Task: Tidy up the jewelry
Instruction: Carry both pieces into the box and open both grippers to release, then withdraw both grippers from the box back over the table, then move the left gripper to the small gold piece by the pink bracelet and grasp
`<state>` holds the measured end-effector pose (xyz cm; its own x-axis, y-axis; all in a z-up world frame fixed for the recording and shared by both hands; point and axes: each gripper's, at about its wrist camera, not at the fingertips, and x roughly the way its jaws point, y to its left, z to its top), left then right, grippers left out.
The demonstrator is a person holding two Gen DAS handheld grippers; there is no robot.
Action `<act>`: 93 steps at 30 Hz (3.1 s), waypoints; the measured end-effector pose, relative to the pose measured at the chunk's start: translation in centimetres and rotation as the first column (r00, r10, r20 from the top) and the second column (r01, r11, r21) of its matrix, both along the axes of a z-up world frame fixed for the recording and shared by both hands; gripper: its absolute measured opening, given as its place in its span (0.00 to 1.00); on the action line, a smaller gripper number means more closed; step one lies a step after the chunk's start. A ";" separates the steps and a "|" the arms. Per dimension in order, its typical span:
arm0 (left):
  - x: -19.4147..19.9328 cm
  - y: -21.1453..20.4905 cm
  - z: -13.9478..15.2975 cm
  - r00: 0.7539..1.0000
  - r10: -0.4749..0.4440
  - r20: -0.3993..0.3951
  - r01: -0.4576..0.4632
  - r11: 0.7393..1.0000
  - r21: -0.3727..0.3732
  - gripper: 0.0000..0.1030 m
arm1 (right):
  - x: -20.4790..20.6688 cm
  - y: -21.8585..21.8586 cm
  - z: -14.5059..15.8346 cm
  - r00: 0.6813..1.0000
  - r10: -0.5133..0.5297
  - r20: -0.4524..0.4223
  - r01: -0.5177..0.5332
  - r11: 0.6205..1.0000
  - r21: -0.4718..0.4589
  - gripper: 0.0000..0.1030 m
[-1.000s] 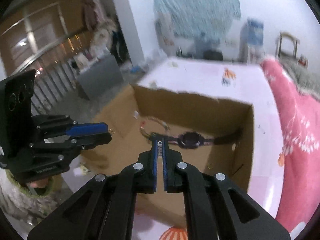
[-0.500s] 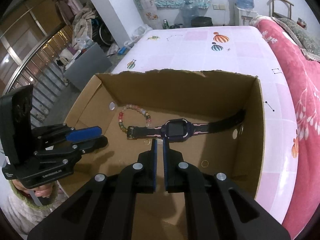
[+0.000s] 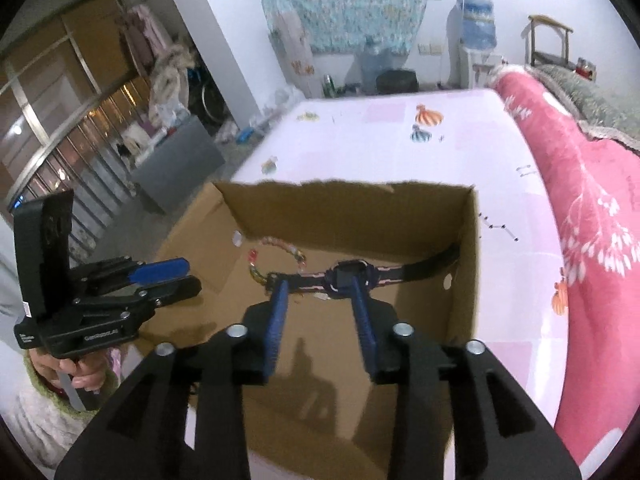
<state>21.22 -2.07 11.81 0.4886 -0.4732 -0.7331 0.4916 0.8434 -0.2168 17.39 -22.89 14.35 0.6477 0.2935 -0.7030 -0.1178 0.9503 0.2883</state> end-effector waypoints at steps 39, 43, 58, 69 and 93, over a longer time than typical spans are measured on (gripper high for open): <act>-11.5 4.4 -13.1 0.990 0.135 0.037 -0.140 0.959 0.248 0.93 | -13.3 4.5 -14.7 0.955 -0.281 -0.089 0.240 0.916 -0.322 0.93; -11.5 4.4 -13.2 0.992 0.125 0.025 -0.128 0.959 0.252 0.93 | -13.4 4.2 -14.7 0.958 -0.268 -0.107 0.222 0.921 -0.321 0.94; -13.0 4.5 -13.4 0.986 0.148 0.081 -0.163 0.960 0.230 0.93 | -12.3 3.2 -14.6 0.966 -0.208 -0.154 0.150 0.934 -0.324 0.94; -13.0 4.9 -11.8 0.989 0.087 0.120 -0.108 0.977 0.183 0.92 | -12.3 1.5 -13.6 0.965 -0.224 -0.134 0.219 0.975 -0.048 0.94; -10.7 -2.1 -12.4 0.972 -0.223 0.075 0.202 0.956 0.214 0.18 | -11.2 5.7 -14.2 0.998 -0.055 -0.020 0.053 0.994 -0.099 0.78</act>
